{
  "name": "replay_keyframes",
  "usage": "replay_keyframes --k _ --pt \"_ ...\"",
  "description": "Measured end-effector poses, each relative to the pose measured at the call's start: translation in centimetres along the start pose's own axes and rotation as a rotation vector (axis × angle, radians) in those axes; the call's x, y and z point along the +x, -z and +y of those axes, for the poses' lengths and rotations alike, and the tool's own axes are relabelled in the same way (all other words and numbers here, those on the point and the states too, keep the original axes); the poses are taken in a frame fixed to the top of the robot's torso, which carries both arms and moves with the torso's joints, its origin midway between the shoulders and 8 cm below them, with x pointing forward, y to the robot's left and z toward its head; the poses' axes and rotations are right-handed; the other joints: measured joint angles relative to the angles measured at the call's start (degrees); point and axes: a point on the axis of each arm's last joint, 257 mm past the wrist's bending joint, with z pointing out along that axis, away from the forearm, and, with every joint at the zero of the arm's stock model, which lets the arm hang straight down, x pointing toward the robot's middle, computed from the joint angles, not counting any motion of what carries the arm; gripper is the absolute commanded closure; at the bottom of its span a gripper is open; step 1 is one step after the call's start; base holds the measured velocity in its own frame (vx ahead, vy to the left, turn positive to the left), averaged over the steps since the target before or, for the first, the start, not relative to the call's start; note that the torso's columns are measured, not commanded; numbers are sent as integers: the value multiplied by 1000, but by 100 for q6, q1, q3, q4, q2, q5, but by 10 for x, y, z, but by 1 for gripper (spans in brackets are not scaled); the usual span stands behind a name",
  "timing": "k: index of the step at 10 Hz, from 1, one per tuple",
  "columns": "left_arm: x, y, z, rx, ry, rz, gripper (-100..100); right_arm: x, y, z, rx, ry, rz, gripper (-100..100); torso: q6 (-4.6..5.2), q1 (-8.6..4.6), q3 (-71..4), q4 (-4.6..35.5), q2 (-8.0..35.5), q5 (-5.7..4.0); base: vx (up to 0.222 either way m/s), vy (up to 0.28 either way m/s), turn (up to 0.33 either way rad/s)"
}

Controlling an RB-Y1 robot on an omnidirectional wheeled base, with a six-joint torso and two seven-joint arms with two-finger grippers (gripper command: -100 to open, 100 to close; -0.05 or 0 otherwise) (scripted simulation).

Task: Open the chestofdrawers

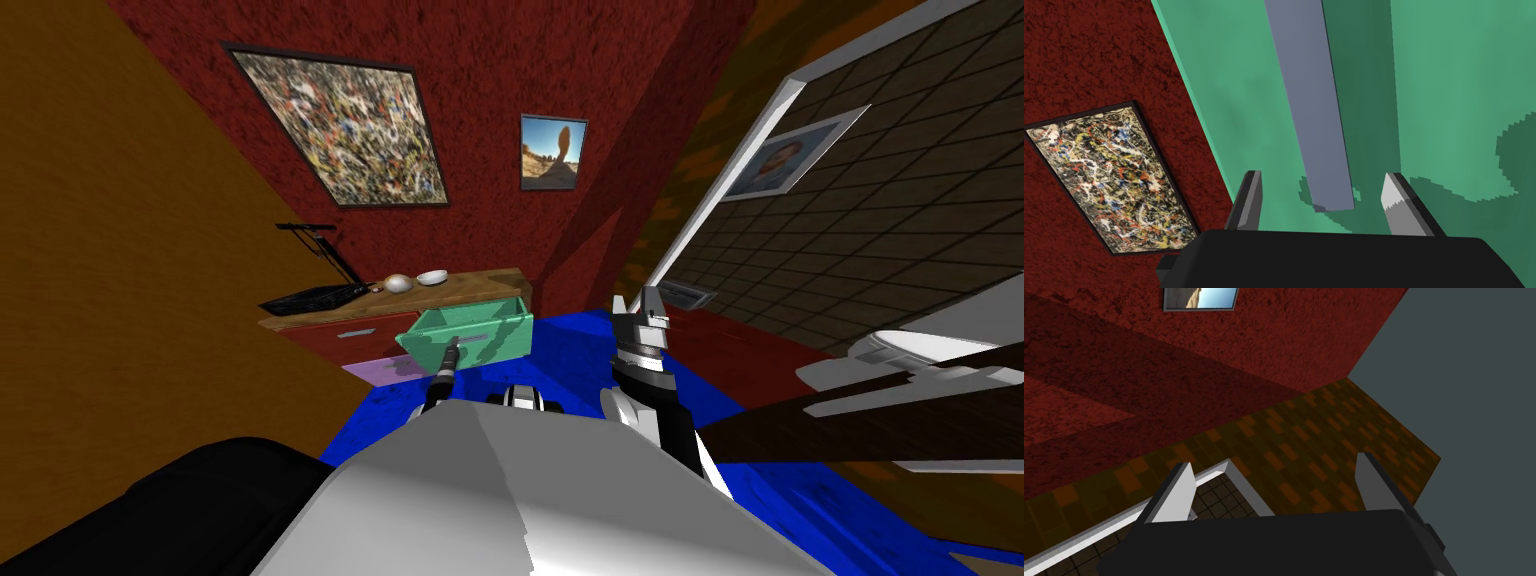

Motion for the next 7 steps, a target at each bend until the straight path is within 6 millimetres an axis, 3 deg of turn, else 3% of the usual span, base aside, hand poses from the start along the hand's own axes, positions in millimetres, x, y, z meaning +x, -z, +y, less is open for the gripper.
replay_keyframes --k 7 --pt "-24 -8 -30 -3 0 -11 -100 0 0 0 0 0 0 0 -9 -1 23 6 35 1 -7 -17 -14"
